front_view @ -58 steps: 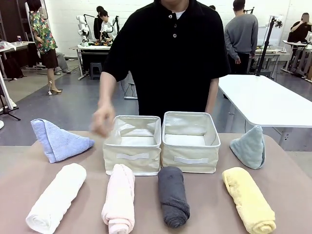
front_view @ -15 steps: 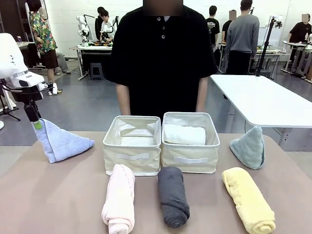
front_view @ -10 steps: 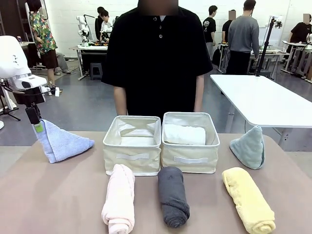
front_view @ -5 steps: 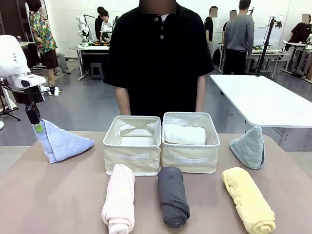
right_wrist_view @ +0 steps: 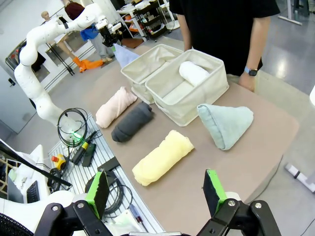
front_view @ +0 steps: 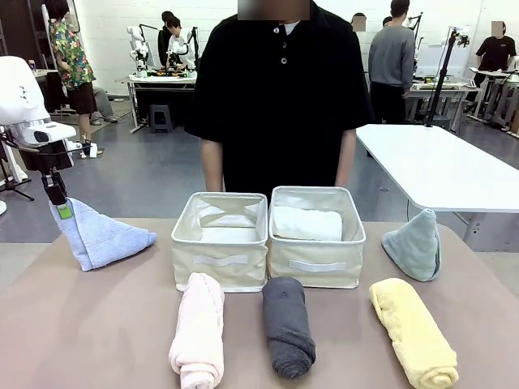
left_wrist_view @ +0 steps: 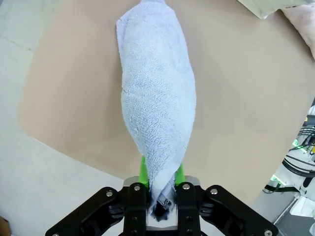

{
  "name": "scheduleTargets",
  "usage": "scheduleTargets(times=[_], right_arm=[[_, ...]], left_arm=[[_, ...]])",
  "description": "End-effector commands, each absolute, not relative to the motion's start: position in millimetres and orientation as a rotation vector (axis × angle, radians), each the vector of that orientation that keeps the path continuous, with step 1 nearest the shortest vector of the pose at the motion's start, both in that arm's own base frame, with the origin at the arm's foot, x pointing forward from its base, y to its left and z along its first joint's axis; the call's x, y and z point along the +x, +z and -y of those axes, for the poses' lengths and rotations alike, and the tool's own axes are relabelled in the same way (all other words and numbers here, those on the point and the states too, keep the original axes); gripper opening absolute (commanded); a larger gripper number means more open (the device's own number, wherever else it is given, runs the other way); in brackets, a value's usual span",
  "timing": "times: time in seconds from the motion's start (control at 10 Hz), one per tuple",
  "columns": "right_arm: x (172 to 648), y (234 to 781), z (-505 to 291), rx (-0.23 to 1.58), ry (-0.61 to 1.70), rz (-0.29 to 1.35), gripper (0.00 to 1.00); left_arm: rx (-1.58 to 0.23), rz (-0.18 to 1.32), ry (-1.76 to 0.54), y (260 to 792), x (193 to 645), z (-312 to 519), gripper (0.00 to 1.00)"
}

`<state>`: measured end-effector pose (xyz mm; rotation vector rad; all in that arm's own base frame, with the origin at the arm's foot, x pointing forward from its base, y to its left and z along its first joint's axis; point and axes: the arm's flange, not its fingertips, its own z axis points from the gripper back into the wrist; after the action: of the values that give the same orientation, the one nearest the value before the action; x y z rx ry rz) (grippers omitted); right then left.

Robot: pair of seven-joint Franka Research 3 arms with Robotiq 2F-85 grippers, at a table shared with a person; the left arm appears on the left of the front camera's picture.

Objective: Sort the towels based on their folding style.
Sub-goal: Pick up one triangle-folded towel and place it in the left Fabric basket.

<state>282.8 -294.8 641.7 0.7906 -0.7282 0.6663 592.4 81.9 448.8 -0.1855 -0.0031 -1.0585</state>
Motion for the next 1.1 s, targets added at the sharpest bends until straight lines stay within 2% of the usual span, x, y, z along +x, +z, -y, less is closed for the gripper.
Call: scheduleTargets(times=[0.0, 0.2, 0.3, 0.4, 0.5, 0.8, 1.0], right_arm=[[284.3, 644.2, 296.7, 0.806, 0.677, 0.752, 1.00], [284.3, 644.2, 296.7, 0.806, 0.677, 0.752, 1.00], [284.3, 644.2, 296.7, 0.806, 0.677, 0.752, 1.00], [284.3, 644.2, 296.7, 0.806, 0.677, 0.752, 1.00], [284.3, 644.2, 296.7, 0.806, 0.677, 0.752, 1.00], [284.3, 644.2, 296.7, 0.806, 0.677, 0.752, 1.00], [284.3, 644.2, 296.7, 0.806, 0.677, 0.752, 1.00]], left_arm=[[-0.229, 0.002, -1.058, 455.8, 597.0, -84.3, 0.00], [-0.252, -0.020, -1.073, 466.6, 592.7, -86.7, 0.00], [-0.303, -0.054, -1.100, 496.6, 580.2, -89.8, 0.00], [-0.404, -0.107, -1.220, 544.1, 558.0, -90.4, 0.00], [-0.375, -0.155, -1.285, 587.4, 539.7, -87.9, 0.00], [-0.163, -0.094, -1.365, 684.1, 479.2, -66.0, 0.00], [-0.101, -0.121, -1.339, 701.4, 459.4, -61.5, 0.00]])
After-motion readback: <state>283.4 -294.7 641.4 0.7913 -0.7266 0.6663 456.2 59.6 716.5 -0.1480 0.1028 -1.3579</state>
